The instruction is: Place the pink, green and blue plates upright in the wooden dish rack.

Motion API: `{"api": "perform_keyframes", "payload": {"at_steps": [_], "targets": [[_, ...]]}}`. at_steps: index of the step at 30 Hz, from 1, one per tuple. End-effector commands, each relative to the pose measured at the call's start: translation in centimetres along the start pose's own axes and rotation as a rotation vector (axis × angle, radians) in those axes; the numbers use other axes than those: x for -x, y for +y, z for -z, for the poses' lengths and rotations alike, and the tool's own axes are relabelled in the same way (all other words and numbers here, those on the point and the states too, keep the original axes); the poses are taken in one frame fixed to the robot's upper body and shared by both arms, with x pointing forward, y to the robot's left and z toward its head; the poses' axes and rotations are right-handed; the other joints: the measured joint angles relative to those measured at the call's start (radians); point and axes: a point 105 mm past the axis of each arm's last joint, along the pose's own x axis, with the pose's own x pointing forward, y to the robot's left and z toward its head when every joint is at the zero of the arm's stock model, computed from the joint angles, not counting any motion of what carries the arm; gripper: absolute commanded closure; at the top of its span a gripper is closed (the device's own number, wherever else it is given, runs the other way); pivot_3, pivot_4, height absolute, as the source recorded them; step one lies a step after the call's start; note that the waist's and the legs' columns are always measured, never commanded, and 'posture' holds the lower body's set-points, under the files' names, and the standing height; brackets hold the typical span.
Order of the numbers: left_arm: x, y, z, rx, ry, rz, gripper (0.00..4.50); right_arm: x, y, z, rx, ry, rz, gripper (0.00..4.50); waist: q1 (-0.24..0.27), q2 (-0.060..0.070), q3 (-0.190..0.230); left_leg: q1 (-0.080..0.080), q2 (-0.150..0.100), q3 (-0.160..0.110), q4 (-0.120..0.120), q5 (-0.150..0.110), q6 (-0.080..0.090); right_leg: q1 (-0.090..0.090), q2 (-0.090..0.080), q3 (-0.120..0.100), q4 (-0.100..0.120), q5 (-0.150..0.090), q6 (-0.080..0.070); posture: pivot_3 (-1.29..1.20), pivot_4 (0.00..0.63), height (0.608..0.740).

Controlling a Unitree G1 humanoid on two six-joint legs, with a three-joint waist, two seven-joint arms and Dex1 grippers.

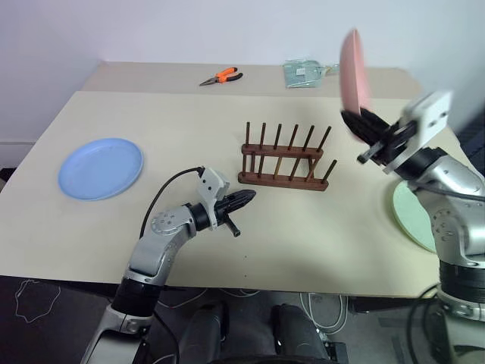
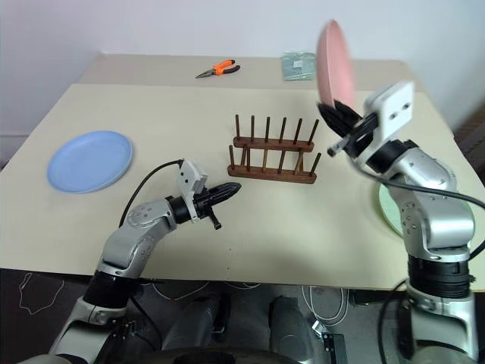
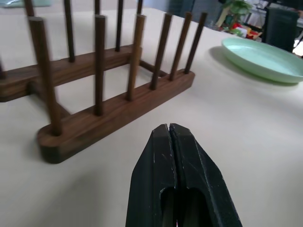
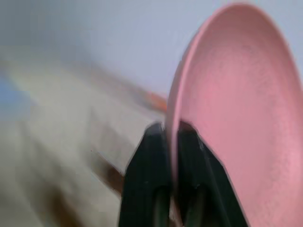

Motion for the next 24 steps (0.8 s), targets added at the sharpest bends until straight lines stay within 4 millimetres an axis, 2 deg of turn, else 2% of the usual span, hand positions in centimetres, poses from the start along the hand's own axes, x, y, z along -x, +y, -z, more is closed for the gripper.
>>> {"api": "perform_keyframes", "payload": {"at_steps": [1, 9, 18, 21, 24], "targets": [[-0.1, -0.1, -1.1, -0.040, -0.036, 0.013, 4.50, 0.4, 0.8, -1.6, -0.111, -0.052, -0.016, 4.47, 0.009, -0.001, -0.001, 0.000, 0.000, 0.000, 0.000, 0.000, 0.000, 0.000, 0.000, 0.000, -0.002, 0.000, 0.000, 0.00, 0.150, 0.738], [0.3, -0.3, -0.9, -0.043, -0.036, 0.007, 4.50, 1.2, -0.2, 1.8, -0.223, 0.008, 0.123, 4.47, 0.012, 0.000, 0.000, -0.002, 0.000, 0.001, -0.002, -0.001, 0.001, -0.002, -0.002, 0.000, -0.003, -0.002, -0.004, 0.00, 0.150, 0.738], [0.3, -0.4, -1.0, -0.037, -0.036, 0.010, 4.50, 1.8, -1.6, 3.4, -0.335, 0.019, 0.215, 4.47, 0.012, 0.000, 0.000, -0.002, 0.000, 0.001, -0.002, -0.001, 0.001, -0.002, -0.001, 0.000, -0.002, -0.002, -0.004, 0.00, 0.150, 0.738], [0.3, -0.5, -1.0, -0.037, -0.036, 0.014, 4.50, 2.3, -2.3, 4.2, -0.315, 0.057, 0.250, 3.45, 0.011, 0.000, 0.000, -0.002, 0.000, 0.001, -0.002, -0.001, 0.001, -0.002, -0.001, 0.000, -0.002, -0.002, -0.003, 0.00, 0.150, 0.738], [0.4, -0.6, -1.0, -0.035, -0.034, 0.018, 4.50, 2.5, -2.7, 3.7, -0.226, 0.048, 0.271, 1.95, 0.011, 0.000, 0.000, -0.002, 0.000, 0.001, -0.002, -0.001, 0.001, -0.002, -0.001, 0.000, -0.002, -0.002, -0.004, 0.00, 0.150, 0.738]]}}
